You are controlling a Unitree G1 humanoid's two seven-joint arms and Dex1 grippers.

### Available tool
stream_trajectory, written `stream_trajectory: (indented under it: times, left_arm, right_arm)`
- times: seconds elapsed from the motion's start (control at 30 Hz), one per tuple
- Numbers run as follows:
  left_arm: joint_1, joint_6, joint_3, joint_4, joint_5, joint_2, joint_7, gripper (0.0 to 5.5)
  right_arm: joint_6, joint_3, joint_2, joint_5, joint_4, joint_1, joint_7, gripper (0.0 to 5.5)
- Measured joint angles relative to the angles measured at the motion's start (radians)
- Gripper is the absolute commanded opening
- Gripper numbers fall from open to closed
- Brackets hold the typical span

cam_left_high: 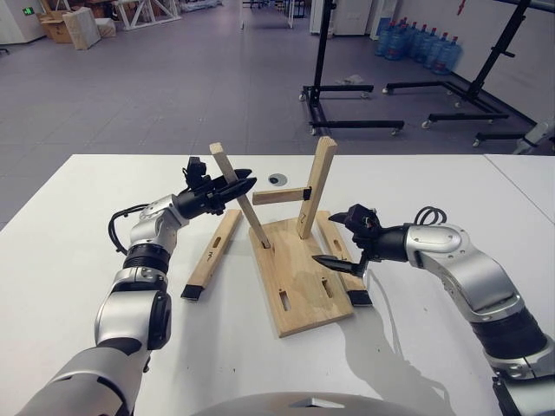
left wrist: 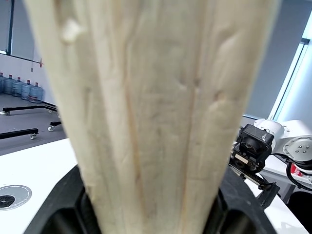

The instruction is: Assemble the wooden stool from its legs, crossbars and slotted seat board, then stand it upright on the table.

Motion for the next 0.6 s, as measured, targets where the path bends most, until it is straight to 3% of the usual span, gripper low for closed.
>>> stream_trajectory:
  times: [0.33,0.6]
  left_arm:
    - [-0.011,-0.031,-0.098,-0.037,0.062,0.018,-0.008,2.02]
    - [-0.016,-0.019,-0.101,-0.034,0.061,0.017,0.002,2.02]
  right_arm:
    - [0.000,0.003,0.007,0.000,-0.006,0.000,-0.004,5.40]
    - [0.002,0.004,0.015,0.000,-0.019,0.000,-0.009,5.40]
